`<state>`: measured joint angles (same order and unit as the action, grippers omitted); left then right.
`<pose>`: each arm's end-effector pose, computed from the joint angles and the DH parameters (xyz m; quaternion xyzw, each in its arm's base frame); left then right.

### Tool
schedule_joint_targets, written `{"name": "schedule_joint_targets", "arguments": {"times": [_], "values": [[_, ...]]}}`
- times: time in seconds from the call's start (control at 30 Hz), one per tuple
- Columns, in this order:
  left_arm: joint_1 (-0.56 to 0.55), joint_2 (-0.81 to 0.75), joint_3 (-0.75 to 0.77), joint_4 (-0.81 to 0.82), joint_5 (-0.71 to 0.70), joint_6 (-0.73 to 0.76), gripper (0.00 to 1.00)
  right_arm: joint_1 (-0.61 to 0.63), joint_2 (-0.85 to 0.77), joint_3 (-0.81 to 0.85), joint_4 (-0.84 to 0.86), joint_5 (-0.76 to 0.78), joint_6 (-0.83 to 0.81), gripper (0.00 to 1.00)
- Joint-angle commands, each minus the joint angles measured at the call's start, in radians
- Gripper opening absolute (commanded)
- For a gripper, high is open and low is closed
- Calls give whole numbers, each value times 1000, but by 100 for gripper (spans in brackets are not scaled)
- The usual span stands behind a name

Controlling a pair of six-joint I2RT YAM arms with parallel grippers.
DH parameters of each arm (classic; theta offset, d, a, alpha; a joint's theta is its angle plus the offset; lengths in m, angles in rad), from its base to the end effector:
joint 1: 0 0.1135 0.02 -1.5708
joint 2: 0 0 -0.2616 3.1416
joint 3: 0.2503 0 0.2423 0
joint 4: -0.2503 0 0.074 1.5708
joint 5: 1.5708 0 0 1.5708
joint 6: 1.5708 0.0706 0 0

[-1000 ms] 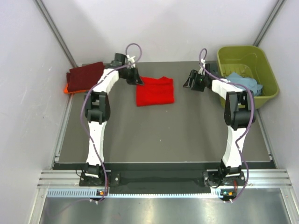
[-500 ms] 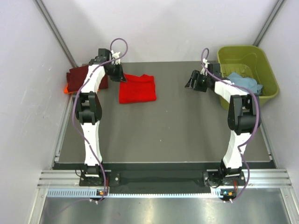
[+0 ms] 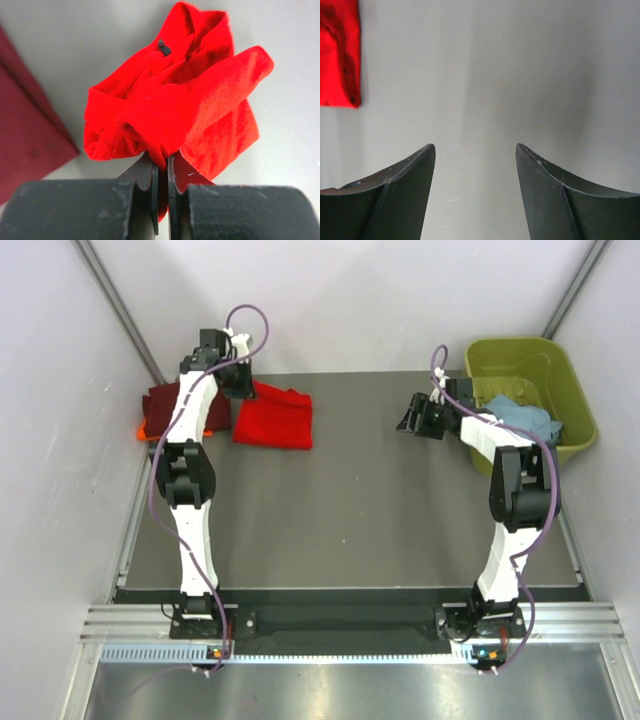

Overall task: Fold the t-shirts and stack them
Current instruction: Neatly place the folded tshirt to the corner

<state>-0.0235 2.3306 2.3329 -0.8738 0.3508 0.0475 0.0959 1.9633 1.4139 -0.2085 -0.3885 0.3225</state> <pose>0.5244 -0.0366 0.2563 0.0926 0.9224 -0.1599 0.3393 0.4482 0.0700 0.1880 0.0261 0.9041 0.2540 0.3426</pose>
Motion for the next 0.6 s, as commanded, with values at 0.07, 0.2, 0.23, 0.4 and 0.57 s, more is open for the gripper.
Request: {"name": "schedule_joint_targets", "arguments": {"times": [0.07, 0.2, 0.23, 0.4, 0.57], "values": [[16, -93, 92, 44, -82, 49, 0, -5, -61, -3, 27, -1, -13, 66], [56, -94, 111, 58, -137, 81, 0, -2, -63, -9, 31, -3, -10, 66], [60, -91, 118, 61, -148, 86, 0, -4, -64, -10, 32, -3, -10, 66], [86, -77, 135, 67, -210, 110, 0, -2, -69, -23, 38, -1, -8, 66], [99, -74, 148, 79, -256, 121, 0, -2, -76, -35, 40, 0, -13, 66]]}}
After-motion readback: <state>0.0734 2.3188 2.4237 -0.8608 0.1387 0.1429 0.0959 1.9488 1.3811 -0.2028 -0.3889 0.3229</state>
